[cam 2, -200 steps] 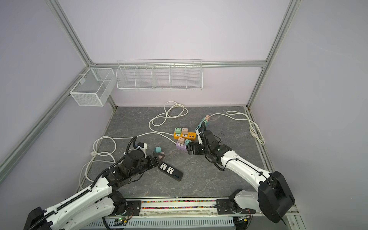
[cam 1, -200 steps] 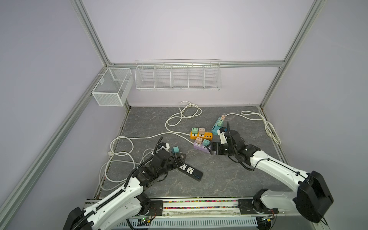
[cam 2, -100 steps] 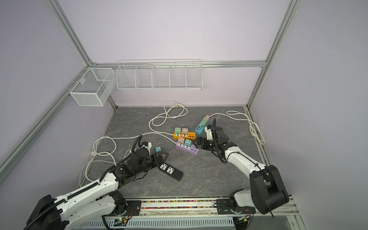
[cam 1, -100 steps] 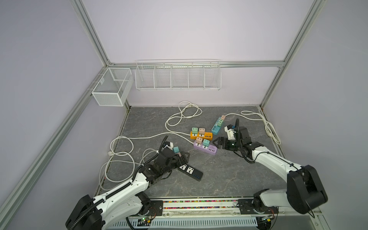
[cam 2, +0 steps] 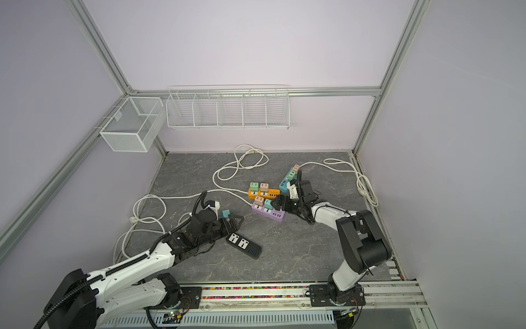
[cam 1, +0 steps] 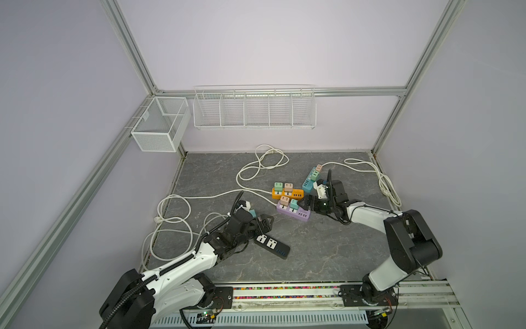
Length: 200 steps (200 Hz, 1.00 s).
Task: Pull the plug off the socket
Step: 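Move the right gripper over the pink plug on the purple strip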
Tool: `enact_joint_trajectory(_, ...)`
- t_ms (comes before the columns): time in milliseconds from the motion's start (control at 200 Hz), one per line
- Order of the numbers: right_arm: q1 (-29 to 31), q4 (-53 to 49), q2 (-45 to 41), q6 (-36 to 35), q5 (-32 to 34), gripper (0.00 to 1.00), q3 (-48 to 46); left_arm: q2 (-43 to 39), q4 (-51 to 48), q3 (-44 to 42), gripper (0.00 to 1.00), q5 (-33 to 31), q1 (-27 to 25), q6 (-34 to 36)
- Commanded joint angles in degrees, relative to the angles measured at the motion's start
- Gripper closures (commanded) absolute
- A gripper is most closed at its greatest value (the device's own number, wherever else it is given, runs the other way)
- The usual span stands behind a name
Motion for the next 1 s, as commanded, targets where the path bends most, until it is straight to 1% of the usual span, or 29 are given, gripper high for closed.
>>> enact_joint_trajectory(0,-0.30,3.04,1.34,0.87,-2.47,0.06,1.08,0.15,1.22,1.64,0.00,-0.71,-0.23,0.43)
enact_joint_trajectory(155,-0.21,4.27,1.72,1.29,-4.21,0.05,-0.33,-0.13,1.00,1.38,0.00,-0.64,-0.23,0.27)
enact_joint_trajectory(350,0.41,5.15,-0.30,1.82,-5.54,0.04,-3.34,-0.68,0.72,0.93,0.00,-0.92,-0.23,-0.03)
enact_joint_trajectory(520,2.61,4.53,-2.74,1.40,-6.34,0.05,-5.96,-0.64,1.26,0.67,0.00,-0.75,-0.19,0.00)
enact_joint_trajectory(600,4.70,4.07,-4.81,0.93,-5.45,0.04,-7.28,-0.49,1.27,0.83,0.00,-0.41,-0.23,0.01)
enact_joint_trajectory(765,11.50,0.13,-8.60,-1.25,0.69,0.04,-8.33,-0.67,1.50,0.62,0.00,-0.28,-0.23,-0.17)
enact_joint_trajectory(845,14.32,-4.28,-9.56,-3.01,6.86,0.03,-7.33,-1.12,1.53,0.37,0.00,-0.36,-0.23,-0.34)
enact_joint_trajectory(935,16.88,-10.35,-9.66,-5.88,15.63,0.02,-4.93,-1.49,1.49,0.36,0.00,-0.37,-0.23,-0.43)
enact_joint_trajectory(995,18.20,-12.38,-9.54,-7.29,19.65,0.01,-3.89,-1.68,1.47,0.52,0.00,-0.15,-0.23,-0.39)
